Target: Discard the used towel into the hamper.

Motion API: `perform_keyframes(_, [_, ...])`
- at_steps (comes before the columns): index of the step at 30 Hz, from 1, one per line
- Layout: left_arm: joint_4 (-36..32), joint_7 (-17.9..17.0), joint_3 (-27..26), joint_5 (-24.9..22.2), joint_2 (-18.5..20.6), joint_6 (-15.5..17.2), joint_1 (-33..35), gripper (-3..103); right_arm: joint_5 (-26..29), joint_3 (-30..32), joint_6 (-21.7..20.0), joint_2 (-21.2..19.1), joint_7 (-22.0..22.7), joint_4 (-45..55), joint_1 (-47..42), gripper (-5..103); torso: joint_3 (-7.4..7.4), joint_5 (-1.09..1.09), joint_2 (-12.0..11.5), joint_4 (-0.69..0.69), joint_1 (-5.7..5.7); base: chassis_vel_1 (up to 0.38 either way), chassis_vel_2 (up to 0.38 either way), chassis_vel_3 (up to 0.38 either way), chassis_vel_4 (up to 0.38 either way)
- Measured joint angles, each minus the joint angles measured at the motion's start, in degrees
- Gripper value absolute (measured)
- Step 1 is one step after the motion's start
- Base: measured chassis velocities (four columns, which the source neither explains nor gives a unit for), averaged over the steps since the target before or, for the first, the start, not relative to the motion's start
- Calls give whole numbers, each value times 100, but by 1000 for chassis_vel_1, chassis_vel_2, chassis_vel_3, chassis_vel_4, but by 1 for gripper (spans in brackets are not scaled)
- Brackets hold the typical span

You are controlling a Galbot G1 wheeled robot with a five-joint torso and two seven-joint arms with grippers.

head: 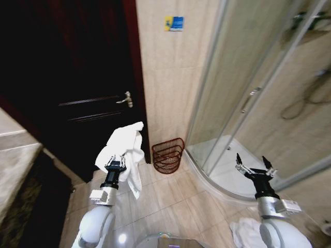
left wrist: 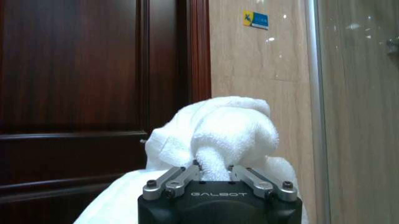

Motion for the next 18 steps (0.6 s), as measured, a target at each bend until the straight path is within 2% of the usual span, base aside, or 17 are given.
perform_keyframes(2, [54, -6, 14, -31, -18, 27, -57, 12, 10, 7, -27, -16, -7, 36, 51, 100, 0, 0, 0, 3, 0, 0, 0, 0, 0])
perform_keyframes(18, [137, 6, 77, -38, 22, 87, -205, 12, -42, -15, -35, 12, -26, 104, 80, 100, -1, 0, 1, 1, -2, -18, 24, 18, -22])
